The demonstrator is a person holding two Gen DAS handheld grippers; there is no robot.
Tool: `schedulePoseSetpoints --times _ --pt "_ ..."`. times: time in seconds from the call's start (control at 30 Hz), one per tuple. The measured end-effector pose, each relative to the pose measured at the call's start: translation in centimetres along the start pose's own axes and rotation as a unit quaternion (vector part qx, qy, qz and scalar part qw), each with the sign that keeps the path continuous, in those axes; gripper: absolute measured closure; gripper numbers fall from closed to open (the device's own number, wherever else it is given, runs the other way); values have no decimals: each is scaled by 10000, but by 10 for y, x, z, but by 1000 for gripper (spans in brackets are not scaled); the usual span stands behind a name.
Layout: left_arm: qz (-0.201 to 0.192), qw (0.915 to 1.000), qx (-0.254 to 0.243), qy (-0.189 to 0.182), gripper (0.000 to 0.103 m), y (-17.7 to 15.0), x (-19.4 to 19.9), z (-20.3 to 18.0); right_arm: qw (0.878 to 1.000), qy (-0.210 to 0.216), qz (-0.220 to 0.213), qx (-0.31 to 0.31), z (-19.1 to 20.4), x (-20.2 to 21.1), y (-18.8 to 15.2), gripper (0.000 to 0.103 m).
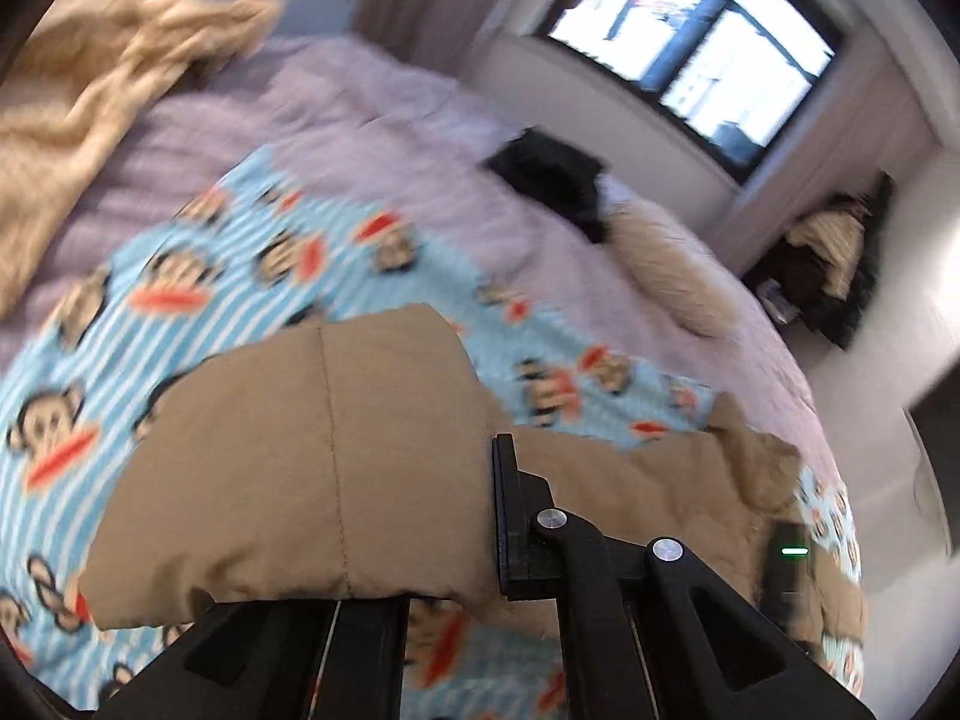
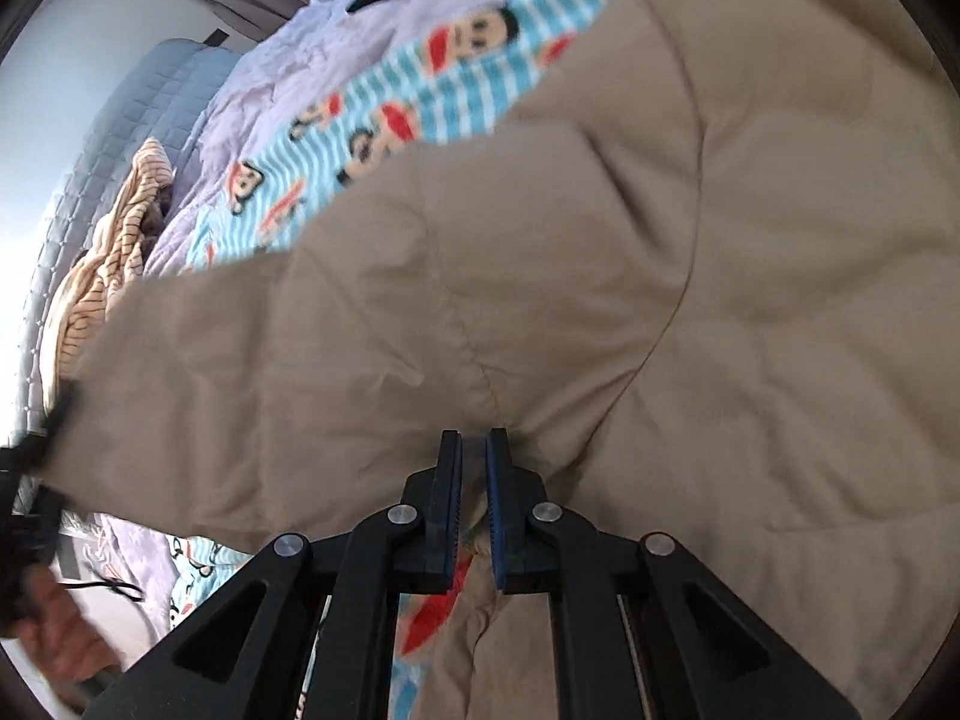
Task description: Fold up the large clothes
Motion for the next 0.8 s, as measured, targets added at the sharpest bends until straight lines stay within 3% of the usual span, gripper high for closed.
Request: schedulePoseSetpoints --times 0.27,0.4,0.47,0.63,0.8 --pt "81 9874 -1288 -912 95 -11 -11 -151 9992 316 199 -128 -15 -1 -2 95" --pt "349 9783 -1527 -1358 95 -36 -28 -225 9987 360 -136 -327 -49 62 -6 95" --pt "570 9717 -1726 -1509 95 -56 -47 -267 9979 155 -259 -572 -87 100 -13 95" --pt "1125 9518 -2624 -1119 95 -136 -104 -338 9928 -458 -495 -990 -181 175 -35 95" --pt "1789 9338 -3068 -432 94 -210 -153 -341 9849 -724 -567 -1468 -247 209 -56 94"
Point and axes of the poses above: each gripper's, at about its wrist camera, not at the fingertips, and x roughly against the way its jaws point, z to its left, y to its top, the point moved 6 cm from there along -x, roughly the way its jaws point
